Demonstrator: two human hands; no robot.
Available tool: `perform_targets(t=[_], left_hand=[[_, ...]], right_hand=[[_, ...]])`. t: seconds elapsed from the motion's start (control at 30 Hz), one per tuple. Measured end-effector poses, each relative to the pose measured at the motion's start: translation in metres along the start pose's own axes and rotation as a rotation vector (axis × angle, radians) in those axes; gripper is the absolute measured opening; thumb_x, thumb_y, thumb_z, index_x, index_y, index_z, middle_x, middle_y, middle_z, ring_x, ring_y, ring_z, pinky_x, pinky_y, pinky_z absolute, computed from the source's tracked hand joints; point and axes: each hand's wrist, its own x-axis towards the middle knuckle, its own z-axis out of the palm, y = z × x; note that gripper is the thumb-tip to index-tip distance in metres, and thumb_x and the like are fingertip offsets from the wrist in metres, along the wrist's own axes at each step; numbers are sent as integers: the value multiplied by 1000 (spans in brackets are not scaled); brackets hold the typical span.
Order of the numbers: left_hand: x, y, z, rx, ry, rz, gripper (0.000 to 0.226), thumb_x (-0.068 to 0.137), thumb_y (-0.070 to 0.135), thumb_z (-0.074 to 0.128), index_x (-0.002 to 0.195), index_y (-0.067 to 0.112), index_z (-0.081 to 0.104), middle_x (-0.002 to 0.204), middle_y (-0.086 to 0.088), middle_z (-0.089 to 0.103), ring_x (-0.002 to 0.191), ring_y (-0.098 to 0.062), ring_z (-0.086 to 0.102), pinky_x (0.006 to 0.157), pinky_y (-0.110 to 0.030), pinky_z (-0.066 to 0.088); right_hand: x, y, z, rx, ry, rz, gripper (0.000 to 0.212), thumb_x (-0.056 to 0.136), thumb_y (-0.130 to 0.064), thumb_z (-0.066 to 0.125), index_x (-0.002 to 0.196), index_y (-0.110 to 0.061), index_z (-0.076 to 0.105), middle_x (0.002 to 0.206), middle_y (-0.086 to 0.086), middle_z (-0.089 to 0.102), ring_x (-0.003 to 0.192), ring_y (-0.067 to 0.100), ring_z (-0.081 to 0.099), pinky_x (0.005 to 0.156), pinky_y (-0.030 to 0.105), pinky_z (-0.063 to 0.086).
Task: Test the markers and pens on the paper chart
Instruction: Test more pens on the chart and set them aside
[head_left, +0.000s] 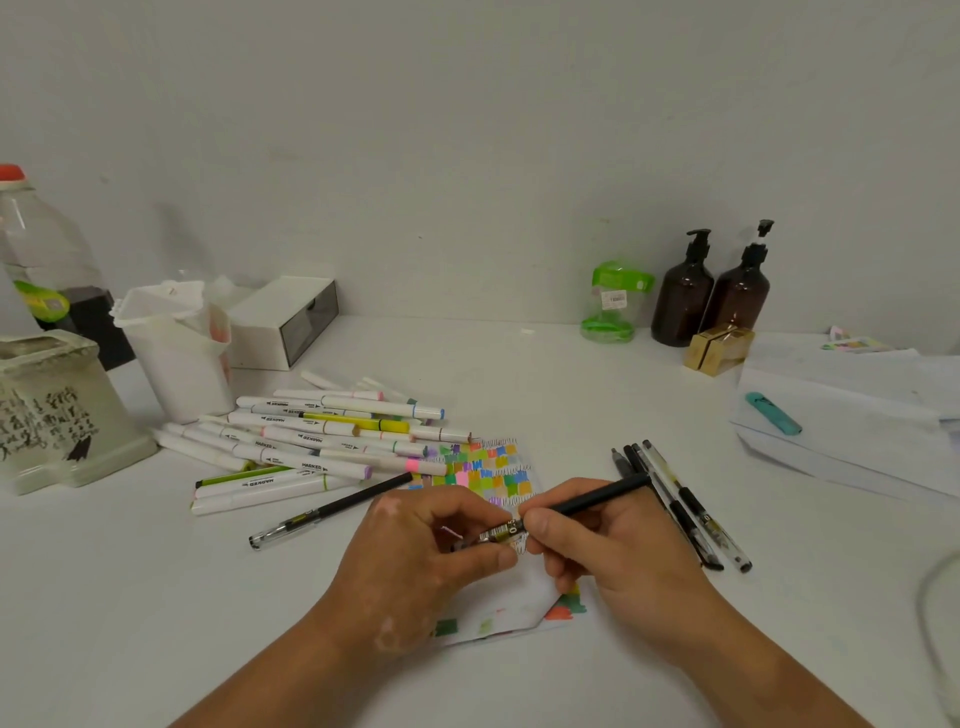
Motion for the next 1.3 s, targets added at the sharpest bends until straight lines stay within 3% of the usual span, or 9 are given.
perform_targets(t=[0.33, 0.57, 0.7, 0.8, 0.87, 1.0, 1.07, 1.17, 1.3], left_hand=[[-3, 4, 3, -224, 15, -59, 28, 55, 44, 84, 81, 36, 78, 70, 12, 70, 64, -1, 63, 61, -13, 48], [1, 5, 9, -211, 22, -69, 32, 56, 44, 85, 87, 38, 78, 81, 9, 75, 75, -9, 70, 69, -20, 55], [1, 3, 2, -128, 70, -35, 37, 56, 47, 82, 90, 33, 78, 83, 11, 75, 75, -7, 71, 68, -11, 53], [1, -4, -7, -64, 121, -71, 32, 59, 49, 77, 86, 31, 78, 79, 11, 75, 70, -4, 70, 60, -7, 49], [2, -7, -10, -39, 137, -86, 25, 61, 49, 76, 82, 36, 78, 77, 14, 74, 69, -1, 68, 58, -7, 48], [1, -7, -9, -22, 135, -94, 27, 60, 55, 71, 87, 52, 72, 82, 22, 72, 76, 5, 67, 55, -11, 51], [1, -7, -10, -5, 126, -94, 27, 60, 55, 69, 87, 52, 72, 81, 25, 72, 78, 6, 66, 56, -9, 51], [3, -10, -13, 32, 128, -88, 24, 61, 54, 68, 77, 38, 76, 79, 29, 70, 77, 9, 65, 55, -7, 49], [3, -10, -16, 79, 147, -50, 18, 65, 50, 68, 76, 38, 74, 79, 32, 68, 77, 9, 64, 59, -5, 48]], right_hand=[[2, -3, 7, 7, 57, -49, 23, 71, -46, 77, 85, -28, 81, 70, 9, 74, 57, 16, 63, 57, 24, 55], [3, -3, 8, -23, 120, -49, 27, 72, -51, 72, 88, -30, 80, 79, 1, 77, 68, 12, 71, 62, 25, 59], [16, -12, -30, 130, 366, -49, 15, 92, -34, 67, 97, -27, 79, 80, -4, 73, 75, 10, 71, 62, 27, 59], [16, -11, -85, -313, 575, -63, 20, 99, -35, 63, 118, -32, 60, 71, -4, 70, 58, 8, 64, 64, 38, 57], [14, -5, -114, -475, 666, -17, 30, 94, -38, 69, 117, -28, 53, 69, -1, 72, 60, 13, 65, 71, 43, 55], [14, 10, -136, -753, 696, 82, 16, 96, -39, 65, 105, -27, 72, 78, -11, 69, 77, 9, 64, 62, 23, 42], [15, 17, -137, -856, 669, 111, 21, 98, -36, 63, 110, -25, 76, 78, -16, 65, 75, 2, 58, 62, 19, 38], [16, 28, -137, -867, 688, 180, 27, 93, -33, 71, 117, -21, 74, 76, -17, 61, 80, 11, 58, 76, 24, 40], [20, 35, -131, -926, 674, 247, 14, 91, -40, 71, 91, -28, 79, 77, -15, 69, 78, 10, 63, 73, 30, 51]])
